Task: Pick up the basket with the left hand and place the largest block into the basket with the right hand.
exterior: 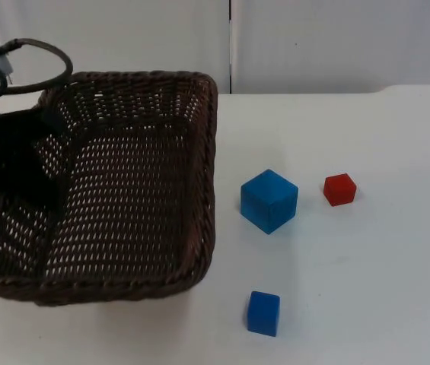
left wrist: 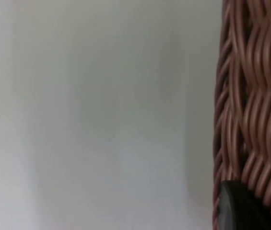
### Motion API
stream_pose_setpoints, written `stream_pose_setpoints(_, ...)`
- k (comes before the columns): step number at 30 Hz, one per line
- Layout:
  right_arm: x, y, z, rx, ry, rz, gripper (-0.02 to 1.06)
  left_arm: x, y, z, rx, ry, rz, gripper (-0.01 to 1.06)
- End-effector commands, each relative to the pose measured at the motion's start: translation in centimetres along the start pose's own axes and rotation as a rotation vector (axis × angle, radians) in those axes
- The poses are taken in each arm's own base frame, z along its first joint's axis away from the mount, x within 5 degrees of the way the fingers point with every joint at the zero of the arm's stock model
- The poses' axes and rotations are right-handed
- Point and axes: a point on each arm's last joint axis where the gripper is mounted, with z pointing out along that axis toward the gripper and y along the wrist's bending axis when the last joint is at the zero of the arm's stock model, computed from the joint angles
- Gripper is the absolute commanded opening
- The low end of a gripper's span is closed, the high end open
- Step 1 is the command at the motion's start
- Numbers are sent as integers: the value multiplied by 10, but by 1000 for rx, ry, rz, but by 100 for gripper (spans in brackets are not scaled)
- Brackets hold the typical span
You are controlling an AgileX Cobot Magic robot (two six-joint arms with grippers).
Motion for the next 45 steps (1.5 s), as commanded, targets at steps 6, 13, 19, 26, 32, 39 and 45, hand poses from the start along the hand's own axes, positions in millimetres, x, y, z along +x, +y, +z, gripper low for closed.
stream_pose_setpoints(6, 0, 0, 0, 10, -8, -6, 105, 25, -11, -18, 32, -18, -16, 0)
stream_pose_setpoints(13, 0, 0, 0, 10, -8, -6, 105, 46, -17, -29, 47, 5, 1, 0)
stream_pose_setpoints(19, 0, 0, 0, 10, -8, -6, 105, 49, -16, -28, 40, 31, 20, 0)
stream_pose_setpoints(26, 0, 0, 0, 10, -8, -6, 105, 49, -15, -28, 25, 32, 35, 0)
stream_pose_setpoints(32, 0, 0, 0, 10, -8, -6, 105, 49, -15, -28, 24, 30, 35, 0)
stream_pose_setpoints(39, 0, 0, 0, 10, -8, -6, 105, 49, -15, -28, 27, 28, 32, 0)
stream_pose_setpoints(45, 0, 0, 0, 8, -8, -5, 105, 49, -15, -28, 29, 27, 29, 0)
